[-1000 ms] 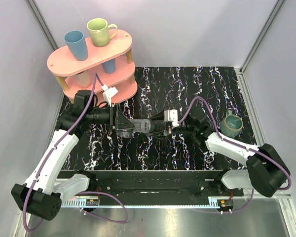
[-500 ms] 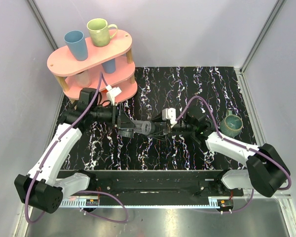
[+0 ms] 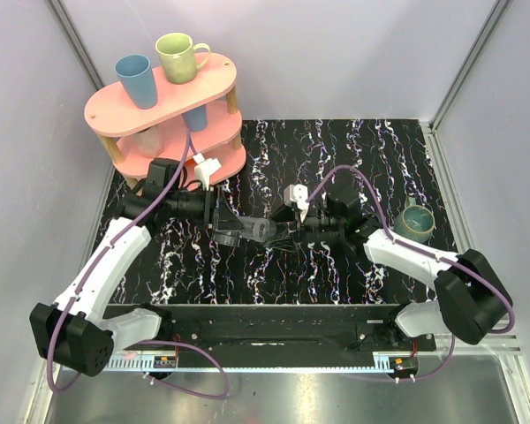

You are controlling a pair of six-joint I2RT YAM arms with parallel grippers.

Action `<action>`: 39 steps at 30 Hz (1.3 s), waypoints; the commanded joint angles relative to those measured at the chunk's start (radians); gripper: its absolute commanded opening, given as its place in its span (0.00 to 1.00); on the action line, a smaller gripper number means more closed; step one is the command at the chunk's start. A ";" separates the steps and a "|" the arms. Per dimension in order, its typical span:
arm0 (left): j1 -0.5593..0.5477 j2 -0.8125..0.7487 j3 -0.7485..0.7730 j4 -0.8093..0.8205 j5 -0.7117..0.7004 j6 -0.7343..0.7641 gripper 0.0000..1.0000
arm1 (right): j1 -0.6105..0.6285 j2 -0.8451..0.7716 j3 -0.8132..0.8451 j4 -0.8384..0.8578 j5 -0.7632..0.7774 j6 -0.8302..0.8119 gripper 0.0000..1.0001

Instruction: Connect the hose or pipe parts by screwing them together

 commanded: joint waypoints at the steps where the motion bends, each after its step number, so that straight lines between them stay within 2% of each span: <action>1: -0.040 -0.045 -0.115 0.391 0.111 0.001 0.00 | 0.035 0.006 0.101 0.194 -0.164 0.123 0.20; 2: -0.040 -0.058 -0.182 0.481 0.125 -0.086 0.00 | 0.029 0.015 0.110 0.181 -0.172 0.138 0.18; 3: -0.040 -0.077 -0.207 0.646 0.170 -0.128 0.00 | 0.012 0.021 0.132 0.169 -0.176 0.146 0.17; 6: -0.041 -0.098 -0.268 0.848 0.212 -0.231 0.00 | -0.023 0.034 0.146 0.201 -0.218 0.197 0.14; 9: -0.040 -0.099 -0.287 0.888 0.246 -0.225 0.00 | -0.037 0.046 0.121 0.344 -0.273 0.284 0.14; 11: -0.038 -0.077 -0.275 0.908 0.287 -0.280 0.00 | -0.051 0.049 0.101 0.451 -0.313 0.328 0.15; 15: -0.037 -0.072 -0.248 0.808 0.323 -0.257 0.00 | -0.072 0.049 0.080 0.523 -0.379 0.358 0.15; 19: -0.032 -0.076 -0.256 0.866 0.372 -0.318 0.00 | -0.074 0.057 0.072 0.551 -0.414 0.378 0.13; 20: -0.032 -0.036 -0.218 0.841 0.382 -0.340 0.00 | -0.074 0.048 0.069 0.525 -0.402 0.340 0.14; 22: -0.032 0.003 -0.167 0.676 0.367 -0.329 0.00 | -0.069 0.025 0.052 0.427 -0.321 0.233 0.14; 23: -0.032 0.030 -0.109 0.595 0.343 -0.279 0.00 | -0.069 -0.003 0.050 0.310 -0.302 0.076 0.14; 24: -0.032 0.040 -0.085 0.469 0.302 -0.250 0.00 | -0.066 -0.015 0.047 0.269 -0.279 0.019 0.14; 25: -0.031 0.046 -0.071 0.444 0.292 -0.242 0.00 | -0.066 -0.034 0.044 0.243 -0.252 -0.037 0.14; 30: -0.029 0.066 -0.072 0.428 0.287 -0.293 0.00 | -0.058 -0.035 0.034 0.267 -0.210 -0.050 0.13; 32: -0.026 0.066 -0.058 0.377 0.262 -0.221 0.00 | -0.058 -0.046 0.023 0.299 -0.186 -0.038 0.13; 33: -0.021 0.069 -0.041 0.265 0.199 -0.178 0.00 | -0.058 -0.054 0.009 0.298 -0.170 -0.045 0.10; 34: -0.020 0.070 -0.008 0.217 0.171 -0.115 0.00 | -0.058 -0.069 0.006 0.289 -0.125 -0.074 0.09; 36: -0.015 0.076 0.023 0.121 0.095 -0.086 0.00 | -0.060 -0.086 0.000 0.225 -0.080 -0.107 0.09; 39: -0.017 0.067 0.069 0.062 -0.018 -0.059 0.00 | -0.060 -0.103 -0.003 0.215 -0.073 -0.099 0.11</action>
